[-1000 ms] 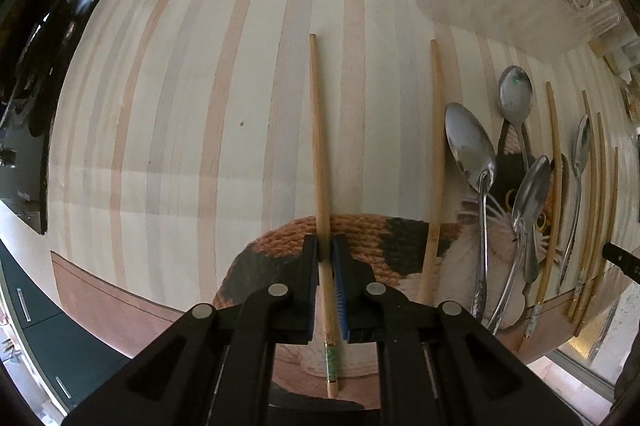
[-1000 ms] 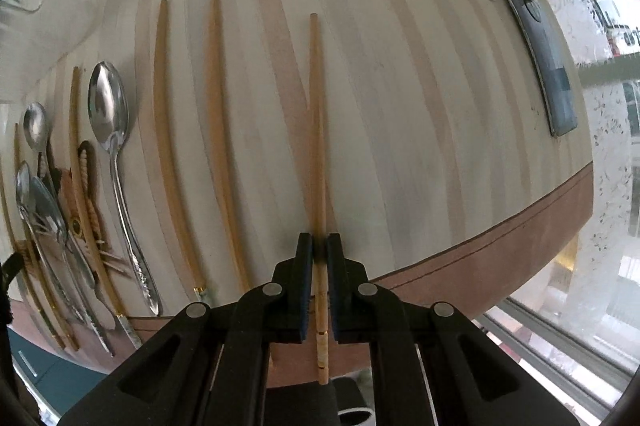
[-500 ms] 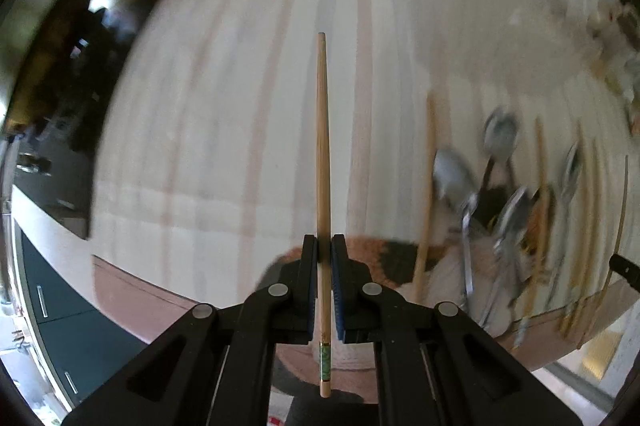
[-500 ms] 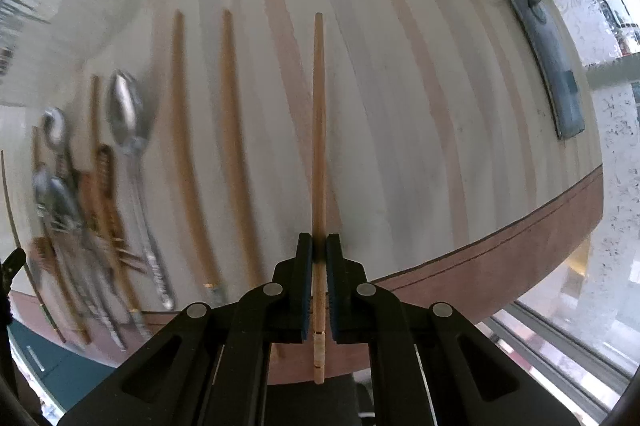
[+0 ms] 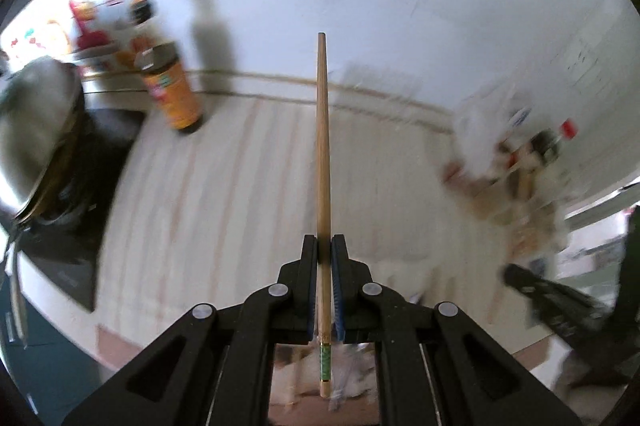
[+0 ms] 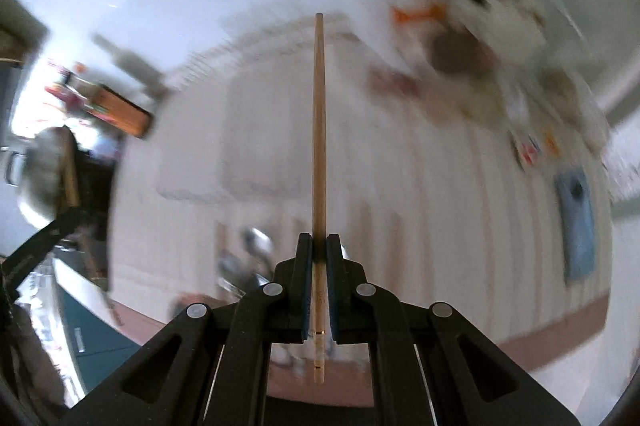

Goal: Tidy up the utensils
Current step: 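Carry both chopsticks into the clear plastic basket and open both tools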

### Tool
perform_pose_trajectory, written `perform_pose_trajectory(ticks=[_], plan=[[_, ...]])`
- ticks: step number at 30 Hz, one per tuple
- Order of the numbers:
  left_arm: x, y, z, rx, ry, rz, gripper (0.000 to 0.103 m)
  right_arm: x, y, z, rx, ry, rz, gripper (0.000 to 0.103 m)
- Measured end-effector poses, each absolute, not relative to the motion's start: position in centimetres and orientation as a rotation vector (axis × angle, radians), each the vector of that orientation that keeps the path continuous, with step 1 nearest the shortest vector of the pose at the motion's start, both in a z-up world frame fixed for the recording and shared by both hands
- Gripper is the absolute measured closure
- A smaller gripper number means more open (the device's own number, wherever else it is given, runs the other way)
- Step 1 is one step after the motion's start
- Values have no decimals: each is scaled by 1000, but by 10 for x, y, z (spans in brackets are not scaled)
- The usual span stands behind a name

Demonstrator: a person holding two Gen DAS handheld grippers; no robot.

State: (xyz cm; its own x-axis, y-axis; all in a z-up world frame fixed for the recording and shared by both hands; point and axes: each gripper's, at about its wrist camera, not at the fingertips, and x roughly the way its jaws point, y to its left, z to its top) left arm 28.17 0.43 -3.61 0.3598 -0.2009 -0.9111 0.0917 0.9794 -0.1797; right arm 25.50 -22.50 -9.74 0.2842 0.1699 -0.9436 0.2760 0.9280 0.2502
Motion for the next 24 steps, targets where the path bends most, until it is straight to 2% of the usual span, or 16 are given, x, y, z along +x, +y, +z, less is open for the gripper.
perform_pose_trajectory(ticks=[4, 9, 14, 20, 22, 24], plan=[[338, -9, -41, -167, 1239, -233, 99, 306, -208, -90, 392, 1263, -13, 96], [396, -27, -76, -189, 1342, -247, 99, 372, -204, -121, 414, 1320, -8, 96], [425, -34, -121, -191, 1462, -252, 98, 412, -199, -160, 425, 1395, -26, 96], [430, -40, -134, -162, 1510, -290, 97, 433, -197, -196, 401, 1495, -18, 96], [428, -38, -130, -109, 1488, -271, 96, 434, -197, -201, 395, 1523, -18, 90], [421, -35, -124, -61, 1448, -240, 89, 430, -199, -202, 390, 1520, -27, 60]])
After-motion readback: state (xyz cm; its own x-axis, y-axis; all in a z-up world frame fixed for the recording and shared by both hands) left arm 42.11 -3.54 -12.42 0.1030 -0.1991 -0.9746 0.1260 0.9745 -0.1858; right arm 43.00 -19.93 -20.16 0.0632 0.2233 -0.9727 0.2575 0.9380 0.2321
